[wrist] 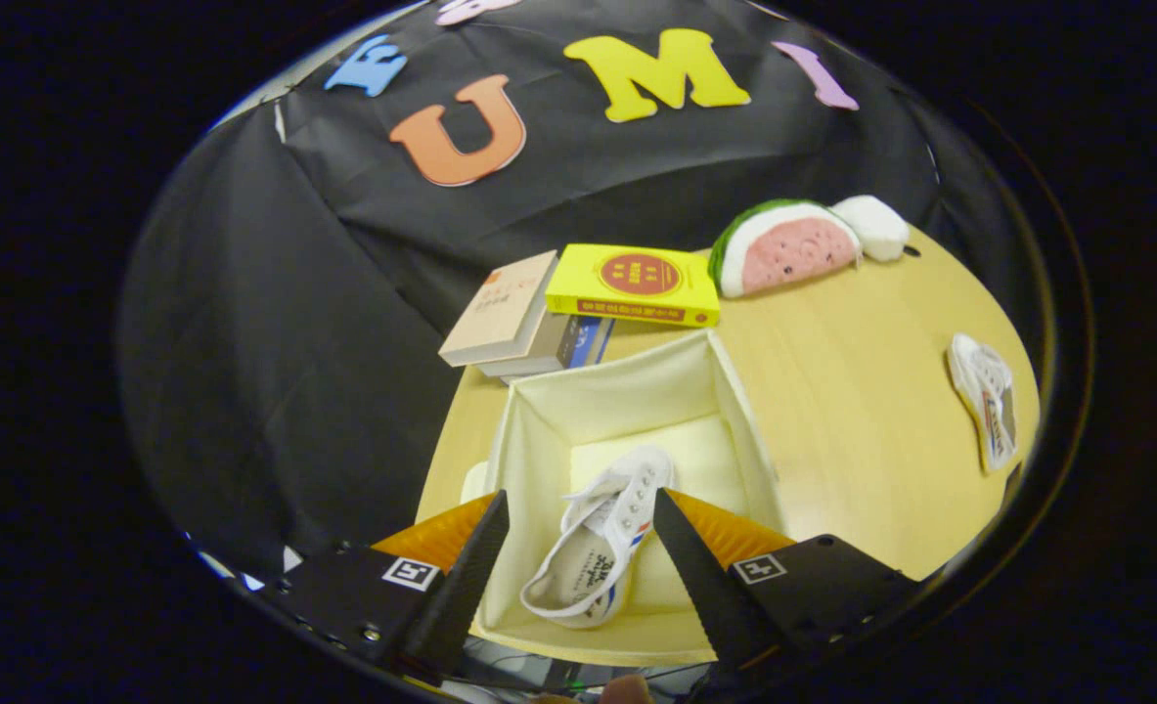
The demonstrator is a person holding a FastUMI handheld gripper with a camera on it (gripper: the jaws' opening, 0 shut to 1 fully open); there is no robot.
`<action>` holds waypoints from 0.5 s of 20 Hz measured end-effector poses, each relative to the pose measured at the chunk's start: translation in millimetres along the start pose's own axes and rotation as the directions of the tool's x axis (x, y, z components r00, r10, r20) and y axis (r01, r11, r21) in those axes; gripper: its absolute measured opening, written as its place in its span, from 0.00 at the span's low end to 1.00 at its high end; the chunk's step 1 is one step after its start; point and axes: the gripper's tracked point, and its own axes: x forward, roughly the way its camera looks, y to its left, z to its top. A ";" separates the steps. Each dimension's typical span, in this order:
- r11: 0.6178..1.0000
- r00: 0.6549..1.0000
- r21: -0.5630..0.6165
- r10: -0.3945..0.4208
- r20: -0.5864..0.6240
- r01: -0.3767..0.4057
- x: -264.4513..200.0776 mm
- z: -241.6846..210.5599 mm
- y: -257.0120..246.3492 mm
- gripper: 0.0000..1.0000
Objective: Open the storage box then place both shoes into the box .Put the left shoe in first, then the right shoe, with the right side of both shoes facing outward in a uniform manner.
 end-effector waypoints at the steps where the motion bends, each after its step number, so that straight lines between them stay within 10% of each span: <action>1: 0.999 0.999 -0.043 0.000 0.032 0.001 -13.0 6.7 -13.0 0.93; 10: 0.978 0.980 -0.190 -0.048 0.193 0.086 -101.8 41.7 -196.6 0.92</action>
